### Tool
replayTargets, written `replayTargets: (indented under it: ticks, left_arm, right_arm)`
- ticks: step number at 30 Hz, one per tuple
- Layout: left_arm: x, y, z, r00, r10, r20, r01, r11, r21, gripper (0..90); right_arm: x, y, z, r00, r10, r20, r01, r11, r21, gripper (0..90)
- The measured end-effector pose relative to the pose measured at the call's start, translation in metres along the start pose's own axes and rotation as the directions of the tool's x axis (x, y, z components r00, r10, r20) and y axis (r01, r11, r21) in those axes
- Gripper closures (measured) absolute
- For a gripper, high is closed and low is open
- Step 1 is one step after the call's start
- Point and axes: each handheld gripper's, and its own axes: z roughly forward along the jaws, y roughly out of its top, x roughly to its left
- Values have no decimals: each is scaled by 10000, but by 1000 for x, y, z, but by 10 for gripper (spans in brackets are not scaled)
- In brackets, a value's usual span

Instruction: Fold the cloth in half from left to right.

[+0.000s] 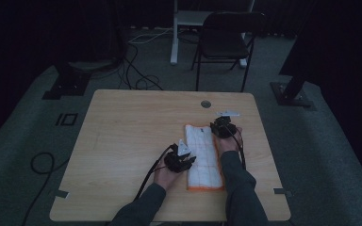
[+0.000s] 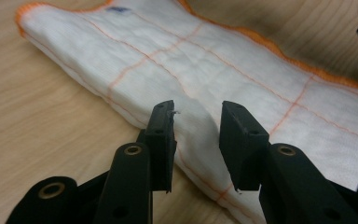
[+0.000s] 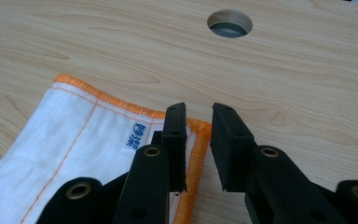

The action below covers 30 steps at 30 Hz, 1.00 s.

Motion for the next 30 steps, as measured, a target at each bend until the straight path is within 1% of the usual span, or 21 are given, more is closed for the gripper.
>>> replayTargets:
  ticks: [7,10,11,13,14,19,26,30]
  left_arm:
    - [7,3,-5,9996,-55,-263,50,9998,-194,665]
    - [16,6,-6,9987,-248,-449,238,9995,-219,665]
    - [19,7,-6,9983,-275,-513,266,9995,-181,665]
    - [24,10,-5,9970,-463,-615,451,9988,-210,665]
    - [27,11,-5,9967,-472,-655,460,9988,-190,665]
    - [39,16,0,9924,-789,-947,778,9968,-153,660]
    - [53,21,10,9854,-1358,-1024,1352,9907,-127,638]
    - [56,25,14,9840,-1469,-1008,1471,9891,-51,610]
  right_arm:
    - [1,-1,3,10000,64,-31,-64,10000,17,732]
    - [0,-3,2,9994,347,-41,-347,9994,-71,697]
    - [-1,-4,2,9994,334,-30,-334,9994,-73,693]
    - [-1,-7,1,9992,378,-96,-378,9993,-82,692]
    - [-1,-9,1,9990,435,-107,-436,9990,-75,692]
    - [-1,-18,0,9978,586,-312,-588,9983,-46,690]
    - [0,-27,-4,9968,632,-494,-635,9980,-58,675]
    - [3,-30,-5,9965,596,-582,-601,9982,-71,662]
